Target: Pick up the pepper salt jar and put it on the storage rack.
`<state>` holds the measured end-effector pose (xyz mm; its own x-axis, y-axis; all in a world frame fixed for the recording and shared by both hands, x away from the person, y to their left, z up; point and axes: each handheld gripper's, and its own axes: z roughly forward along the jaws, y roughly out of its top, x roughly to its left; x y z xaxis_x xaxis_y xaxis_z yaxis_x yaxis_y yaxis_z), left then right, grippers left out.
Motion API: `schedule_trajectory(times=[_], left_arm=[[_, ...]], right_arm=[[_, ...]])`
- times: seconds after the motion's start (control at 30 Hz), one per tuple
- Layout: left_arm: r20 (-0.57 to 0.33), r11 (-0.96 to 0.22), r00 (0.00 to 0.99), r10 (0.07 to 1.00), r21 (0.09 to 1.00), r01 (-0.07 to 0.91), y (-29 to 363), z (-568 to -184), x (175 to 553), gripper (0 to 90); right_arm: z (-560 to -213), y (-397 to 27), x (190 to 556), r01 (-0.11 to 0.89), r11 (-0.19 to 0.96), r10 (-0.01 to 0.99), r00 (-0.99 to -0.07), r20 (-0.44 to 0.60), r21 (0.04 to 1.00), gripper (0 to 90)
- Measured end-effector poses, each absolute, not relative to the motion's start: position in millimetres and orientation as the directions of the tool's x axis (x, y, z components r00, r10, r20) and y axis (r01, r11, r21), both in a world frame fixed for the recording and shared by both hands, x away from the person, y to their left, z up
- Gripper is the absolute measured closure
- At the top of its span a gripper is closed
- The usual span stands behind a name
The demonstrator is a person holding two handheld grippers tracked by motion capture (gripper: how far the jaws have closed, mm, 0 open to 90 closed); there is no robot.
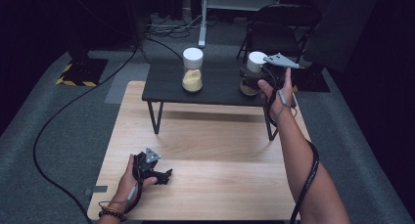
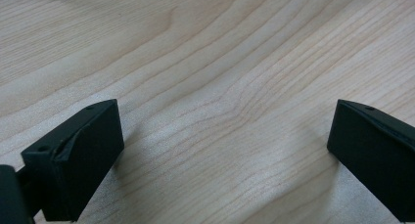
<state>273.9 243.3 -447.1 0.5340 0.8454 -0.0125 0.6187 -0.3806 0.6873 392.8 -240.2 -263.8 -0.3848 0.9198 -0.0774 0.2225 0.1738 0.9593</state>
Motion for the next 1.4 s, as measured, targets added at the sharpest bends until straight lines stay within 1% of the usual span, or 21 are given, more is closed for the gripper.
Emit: schedule_trajectory(times=[0.07,0.23,0.3,0.37,0.43,0.7,0.87,1.07,1.4], left_arm=[[-0.012,-0.381,0.534,0.845,0.687,0.618,243,-447,274,0.4],[-0.012,-0.381,0.534,0.845,0.688,0.618,243,-447,274,0.4],[-0.012,-0.381,0.534,0.845,0.688,0.618,243,-447,274,0.4],[-0.012,-0.381,0.534,0.845,0.688,0.618,243,-447,274,0.4],[-0.012,-0.381,0.534,0.845,0.688,0.618,243,-447,274,0.4],[-0.012,-0.381,0.534,0.845,0.687,0.618,243,-447,274,0.4],[-0.012,-0.381,0.534,0.845,0.688,0.618,243,-447,274,0.4],[-0.013,-0.381,0.534,0.845,0.687,0.619,243,-447,274,0.4],[-0.012,-0.381,0.534,0.845,0.687,0.618,243,-447,274,0.4]], right_arm=[[-265,-237,387,0.205,0.180,0.930,-0.356,-0.098,0.962,2.7],[-265,-237,374,0.154,0.203,0.933,-0.329,-0.144,0.967,2.7],[-265,-239,369,0.140,0.203,0.931,-0.333,-0.147,0.969,2.7],[-264,-241,365,0.126,0.219,0.925,-0.342,-0.165,0.968,2.7],[-268,-241,358,0.098,0.237,0.924,-0.332,-0.193,0.967,2.7],[-277,-246,341,0.059,0.275,0.914,-0.326,-0.242,0.960,2.7],[-284,-248,331,0.018,0.266,0.914,-0.322,-0.246,0.964,2.7],[-294,-250,314,0.001,0.350,0.888,-0.318,-0.331,0.937,2.6],[-319,-260,286,-0.036,0.398,0.855,-0.349,-0.385,0.917,1.9]])
